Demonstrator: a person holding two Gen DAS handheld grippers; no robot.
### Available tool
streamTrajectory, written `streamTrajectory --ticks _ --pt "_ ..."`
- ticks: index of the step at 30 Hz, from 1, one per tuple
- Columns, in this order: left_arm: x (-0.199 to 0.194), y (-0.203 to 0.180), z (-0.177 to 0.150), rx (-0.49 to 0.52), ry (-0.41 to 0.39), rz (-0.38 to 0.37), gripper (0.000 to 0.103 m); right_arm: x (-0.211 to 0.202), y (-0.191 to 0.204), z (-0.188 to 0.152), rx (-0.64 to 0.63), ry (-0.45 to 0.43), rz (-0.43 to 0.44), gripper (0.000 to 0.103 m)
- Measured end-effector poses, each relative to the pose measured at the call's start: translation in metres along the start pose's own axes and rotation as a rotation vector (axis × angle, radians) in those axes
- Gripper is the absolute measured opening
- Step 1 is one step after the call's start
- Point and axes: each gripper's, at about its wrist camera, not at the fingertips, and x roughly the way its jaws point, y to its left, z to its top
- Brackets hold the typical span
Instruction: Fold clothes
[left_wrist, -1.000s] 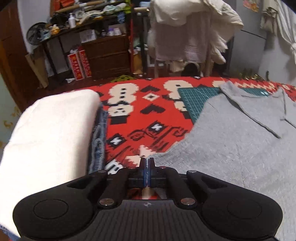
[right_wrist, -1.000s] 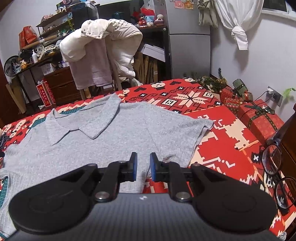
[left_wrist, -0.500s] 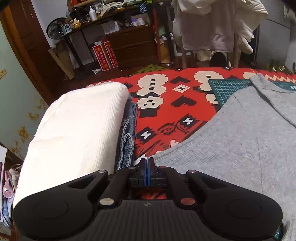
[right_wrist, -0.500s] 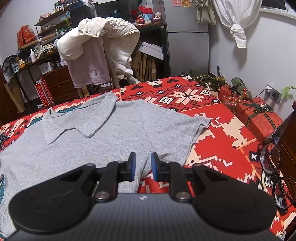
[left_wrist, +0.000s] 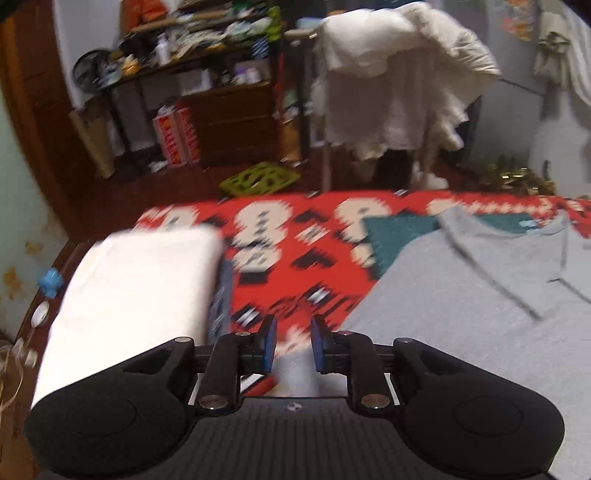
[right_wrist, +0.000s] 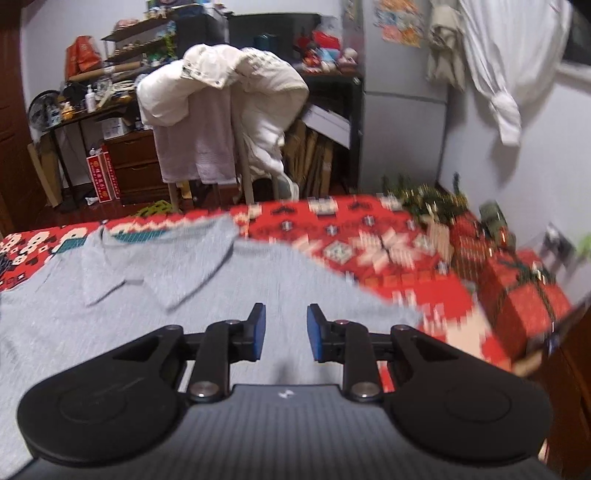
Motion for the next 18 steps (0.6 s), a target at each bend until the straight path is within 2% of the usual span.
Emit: streamTrajectory --ticks 3,6,10,13,18 --pt "0.017 -0.016 0.018 0.014 0.000 -0.058 0.019 0.028 -0.004 0.027 -0.052 -0.016 0.020 0.026" --pt "0.042 -0.032 0.034 0.018 0.016 -0.141 0.019 0.070 -0.011 0.056 -0.070 0.007 0.058 0.025" --pt "0.071 -0.056 0.051 0.060 0.023 -0.188 0.019 0.124 -0.011 0.075 -0.137 0.071 0.057 0.025" --pt "0.089 -0.068 0.059 0.083 0.036 -0.213 0.019 0.166 -0.011 0.089 -0.186 0.119 0.056 0.019" --pt "0.110 -0.078 0.067 0.111 0.040 -0.260 0.019 0.200 -0.010 0.087 -0.218 0.189 0.125 0.019"
